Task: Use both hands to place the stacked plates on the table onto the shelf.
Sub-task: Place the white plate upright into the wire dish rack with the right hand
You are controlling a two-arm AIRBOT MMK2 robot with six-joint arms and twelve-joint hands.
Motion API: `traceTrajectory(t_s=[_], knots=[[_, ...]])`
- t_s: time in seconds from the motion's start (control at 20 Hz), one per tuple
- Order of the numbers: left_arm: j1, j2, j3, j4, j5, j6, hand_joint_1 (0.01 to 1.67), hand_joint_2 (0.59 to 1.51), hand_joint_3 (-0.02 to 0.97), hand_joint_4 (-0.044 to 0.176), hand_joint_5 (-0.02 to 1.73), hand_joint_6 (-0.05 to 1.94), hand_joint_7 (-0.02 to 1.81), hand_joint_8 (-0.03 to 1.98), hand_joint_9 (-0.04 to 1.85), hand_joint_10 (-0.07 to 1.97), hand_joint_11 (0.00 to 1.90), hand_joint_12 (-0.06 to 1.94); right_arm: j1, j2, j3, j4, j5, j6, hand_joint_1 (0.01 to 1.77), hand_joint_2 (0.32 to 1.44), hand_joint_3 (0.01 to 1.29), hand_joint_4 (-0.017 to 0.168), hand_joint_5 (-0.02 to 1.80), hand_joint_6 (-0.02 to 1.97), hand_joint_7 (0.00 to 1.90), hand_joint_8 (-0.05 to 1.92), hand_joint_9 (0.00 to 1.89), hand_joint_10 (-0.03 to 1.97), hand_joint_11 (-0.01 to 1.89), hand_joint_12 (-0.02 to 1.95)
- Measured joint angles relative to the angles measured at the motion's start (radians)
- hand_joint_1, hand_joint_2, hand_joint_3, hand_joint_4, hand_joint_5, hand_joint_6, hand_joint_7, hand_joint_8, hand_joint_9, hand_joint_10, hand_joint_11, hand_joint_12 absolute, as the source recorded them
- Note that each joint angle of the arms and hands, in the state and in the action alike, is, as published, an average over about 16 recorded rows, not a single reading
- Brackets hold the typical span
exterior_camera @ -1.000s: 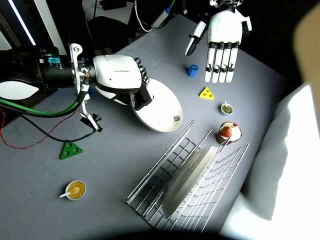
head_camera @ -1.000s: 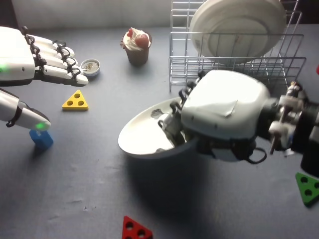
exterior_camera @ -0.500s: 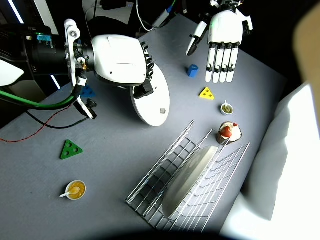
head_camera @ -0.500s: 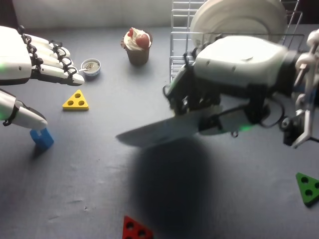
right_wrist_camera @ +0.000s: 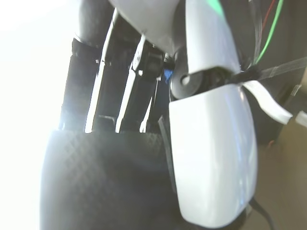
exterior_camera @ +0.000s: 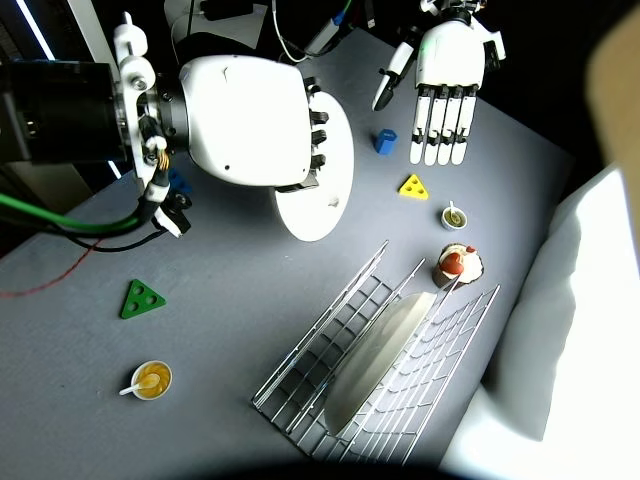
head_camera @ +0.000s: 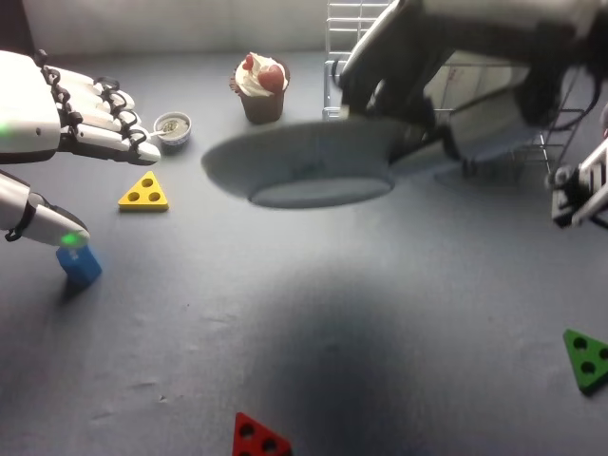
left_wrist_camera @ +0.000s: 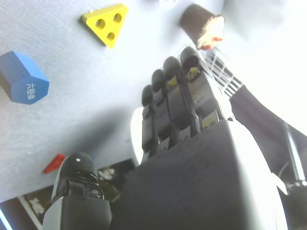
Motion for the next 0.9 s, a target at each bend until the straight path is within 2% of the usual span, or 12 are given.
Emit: traceTrajectory(t_s=[0.35, 0.9], knots=[[0.0, -0.002, 0.0, 0.0, 0.001, 0.0, 0.07, 1.157, -0.001, -0.001, 0.26, 0.01, 0.3, 0.0, 0.29, 0.01, 0.25, 0.02, 0.048, 0.01, 0.091, -0.152, 0.061, 0.315, 1.42, 0.96, 0.01, -0.01, 0.96, 0.81, 1.34, 0.04, 1.22, 0.54, 1.04, 1.21], [0.0, -0.005, 0.001, 0.003, 0.002, 0.001, 0.07, 1.15, -0.001, -0.001, 0.26, 0.01, 0.29, 0.0, 0.28, 0.01, 0.24, 0.02, 0.085, 0.015, 0.181, -0.226, 0.132, 0.502, 1.42, 0.96, 0.01, -0.01, 0.96, 0.8, 1.32, 0.08, 1.19, 0.59, 1.04, 1.25]])
